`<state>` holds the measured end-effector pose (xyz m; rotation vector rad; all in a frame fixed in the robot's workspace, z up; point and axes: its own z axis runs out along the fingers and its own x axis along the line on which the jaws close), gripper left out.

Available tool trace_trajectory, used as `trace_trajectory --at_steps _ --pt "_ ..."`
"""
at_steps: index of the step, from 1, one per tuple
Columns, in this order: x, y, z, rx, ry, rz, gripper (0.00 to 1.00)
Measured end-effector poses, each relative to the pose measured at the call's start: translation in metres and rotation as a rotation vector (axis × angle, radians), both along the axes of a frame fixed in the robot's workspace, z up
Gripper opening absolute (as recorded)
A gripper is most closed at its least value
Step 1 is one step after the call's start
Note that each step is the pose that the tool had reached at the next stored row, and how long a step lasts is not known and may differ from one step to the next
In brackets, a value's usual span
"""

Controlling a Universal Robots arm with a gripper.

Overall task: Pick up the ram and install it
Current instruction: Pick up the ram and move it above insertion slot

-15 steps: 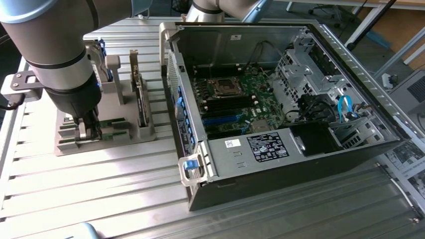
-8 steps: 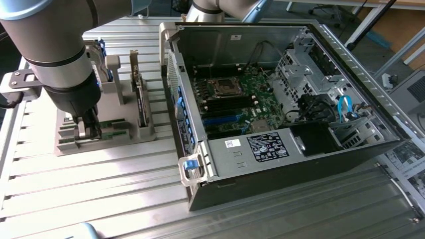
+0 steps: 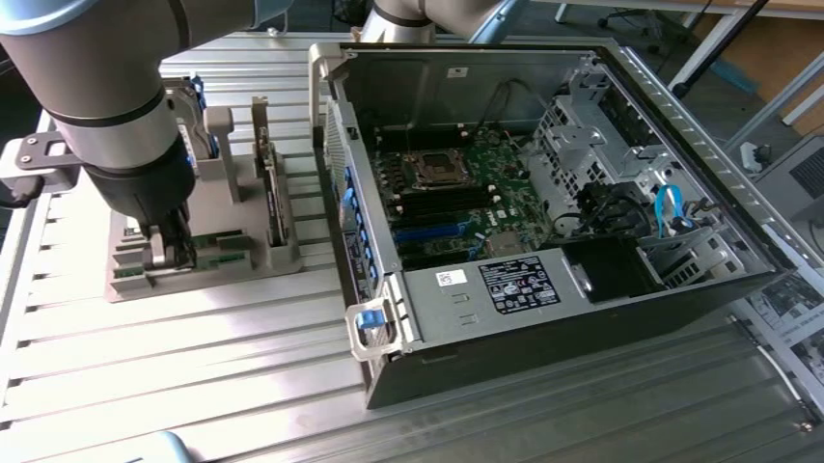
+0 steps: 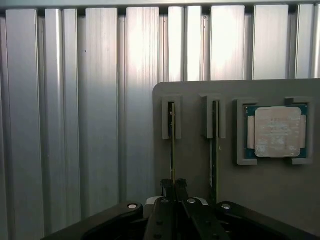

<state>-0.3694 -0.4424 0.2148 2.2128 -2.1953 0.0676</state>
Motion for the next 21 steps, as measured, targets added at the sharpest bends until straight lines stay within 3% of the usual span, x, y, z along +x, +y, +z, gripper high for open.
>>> trace_trajectory --at_steps 21 --pt "0.0 0.0 0.0096 0.0001 -0.0001 0.0 0.12"
